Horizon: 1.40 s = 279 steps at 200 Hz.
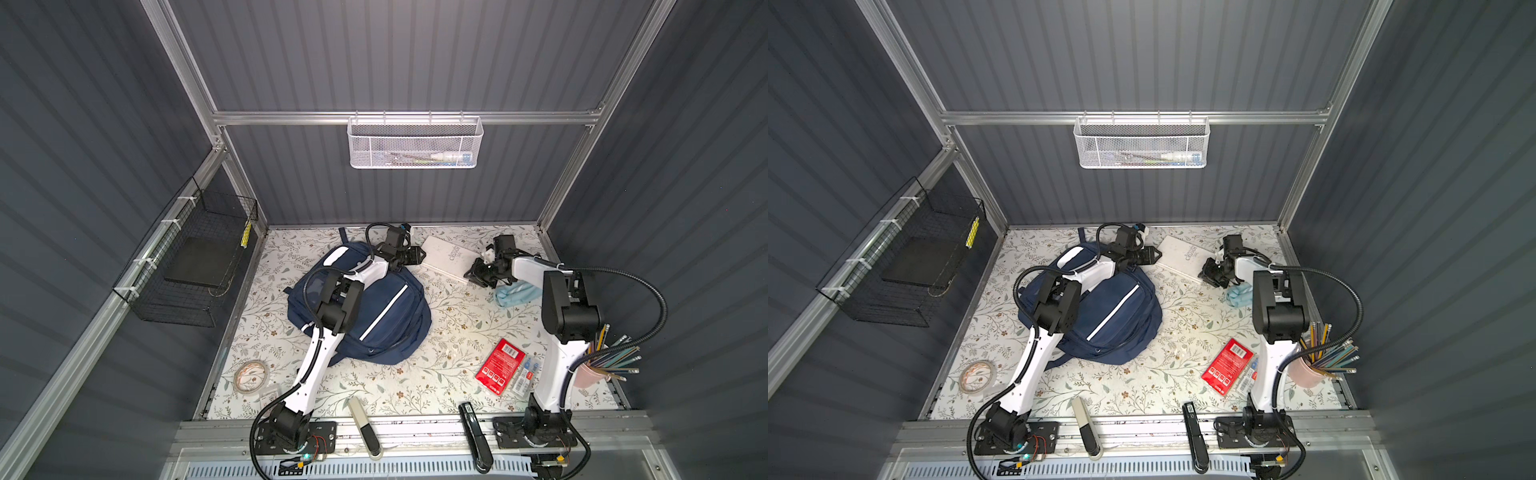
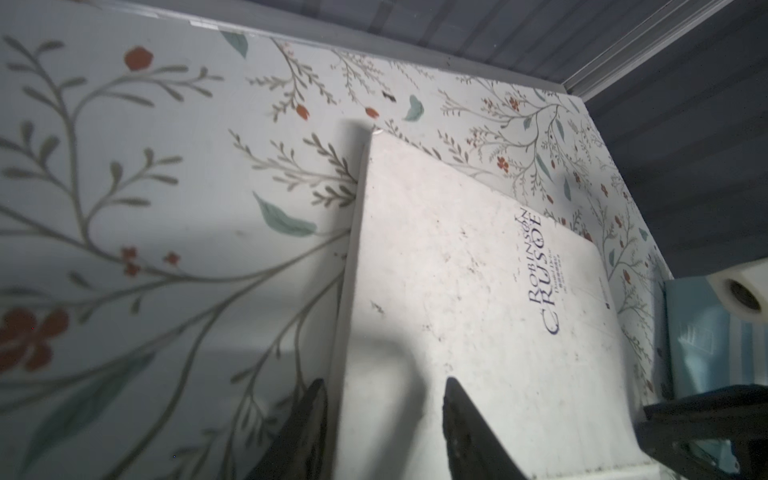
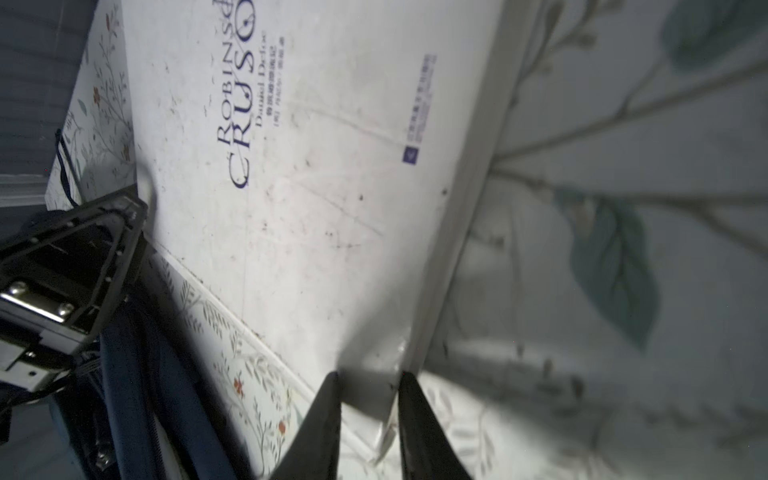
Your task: Pack the student bag
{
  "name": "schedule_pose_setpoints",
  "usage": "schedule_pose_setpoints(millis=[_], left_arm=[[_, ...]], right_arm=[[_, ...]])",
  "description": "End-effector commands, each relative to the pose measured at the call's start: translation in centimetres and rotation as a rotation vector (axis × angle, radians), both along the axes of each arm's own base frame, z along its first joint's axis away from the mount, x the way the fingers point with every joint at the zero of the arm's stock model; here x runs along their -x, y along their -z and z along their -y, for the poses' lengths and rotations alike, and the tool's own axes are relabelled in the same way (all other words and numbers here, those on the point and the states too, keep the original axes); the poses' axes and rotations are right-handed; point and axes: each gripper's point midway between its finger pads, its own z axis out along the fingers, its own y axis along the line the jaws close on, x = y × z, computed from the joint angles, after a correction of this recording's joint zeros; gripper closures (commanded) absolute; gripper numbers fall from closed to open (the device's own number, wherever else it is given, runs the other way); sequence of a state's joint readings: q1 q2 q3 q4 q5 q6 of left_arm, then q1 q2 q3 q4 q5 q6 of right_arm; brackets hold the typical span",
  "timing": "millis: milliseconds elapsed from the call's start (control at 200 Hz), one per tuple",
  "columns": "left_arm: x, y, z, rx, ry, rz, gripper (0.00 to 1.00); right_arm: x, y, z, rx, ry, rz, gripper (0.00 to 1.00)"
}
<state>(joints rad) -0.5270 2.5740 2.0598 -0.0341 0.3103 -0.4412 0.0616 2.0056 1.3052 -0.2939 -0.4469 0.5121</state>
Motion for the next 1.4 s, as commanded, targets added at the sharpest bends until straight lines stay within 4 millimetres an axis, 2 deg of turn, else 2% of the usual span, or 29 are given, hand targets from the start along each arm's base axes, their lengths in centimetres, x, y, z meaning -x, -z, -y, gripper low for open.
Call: schedule_pose_setpoints(millis=[0,120,195,280,345,425,515,565,625,745,816,876,956,1026,1081,1131,1191,1391], left_arm=[[6.9,-2.7,4.8,0.04,0.173,-0.072,0.53],[8.1,-2.3,3.3,-0.002,0.126,-0.11,0.48],[8.7,-2.4,2.9,-0.013,0.13,-0.102,0.4],[9.0,-2.6,2.7,-0.03,0.127,-0.103,0.32],[9.0,-3.7,2.8,-0.025,0.132,-0.087,0.28],[8.9,-5.5,2.4,-0.039,0.106,-0.046,0.22],[8.8,-7.5,1.6,-0.072,0.056,-0.014,0.1],[8.8,-8.2,0.9,-0.093,0.018,-0.011,0.0],[8.9,-8.4,0.0,-0.117,-0.021,-0.016,0.0],[9.7,-7.7,-1.2,-0.136,-0.053,-0.043,0.01],[10.9,-7.7,-1.4,-0.141,-0.061,-0.071,0.05],[12.2,-7.6,-1.3,-0.155,-0.075,-0.089,0.09],[14.5,-6.8,-0.2,-0.127,-0.07,-0.151,0.14],[16.5,-5.7,1.4,-0.085,-0.053,-0.216,0.15],[17.7,-4.4,1.9,-0.121,-0.062,-0.228,0.17],[18.3,-3.2,1.4,-0.207,-0.104,-0.219,0.17],[18.6,-2.6,0.9,-0.275,-0.148,-0.186,0.17],[19.2,0.5,2.3,-0.189,-0.15,-0.278,0.14]], right_arm=[[3.2,-2.8,-5.0,-0.091,-0.13,0.031,0.74],[8.7,-1.0,-7.8,-0.07,-0.201,-0.054,0.7],[11.6,-0.5,-9.5,-0.044,-0.248,-0.086,0.68],[13.7,-0.8,-11.0,-0.018,-0.298,-0.088,0.67],[14.2,-1.5,-11.3,-0.017,-0.301,-0.08,0.64],[14.1,-3.0,-10.6,0.004,-0.283,-0.041,0.59],[13.7,-5.2,-9.8,0.043,-0.269,0.031,0.44],[13.9,-5.9,-9.1,0.069,-0.259,0.043,0.38],[13.5,-6.5,-8.1,0.105,-0.244,0.063,0.33],[12.9,-6.5,-7.4,0.115,-0.246,0.058,0.3],[11.6,-6.5,-6.4,0.13,-0.217,0.084,0.29],[10.1,-6.2,-4.7,0.18,-0.179,0.101,0.27],[8.2,-5.4,-2.6,0.241,-0.147,0.084,0.23],[7.0,-4.5,-1.4,0.256,-0.132,0.052,0.21],[6.2,-4.0,-0.7,0.256,-0.122,0.048,0.2],[5.6,-3.6,-0.2,0.26,-0.118,0.045,0.19],[5.1,-3.0,0.0,0.248,-0.127,0.034,0.18],[4.8,-1.9,-0.9,0.199,-0.162,0.002,0.19]])
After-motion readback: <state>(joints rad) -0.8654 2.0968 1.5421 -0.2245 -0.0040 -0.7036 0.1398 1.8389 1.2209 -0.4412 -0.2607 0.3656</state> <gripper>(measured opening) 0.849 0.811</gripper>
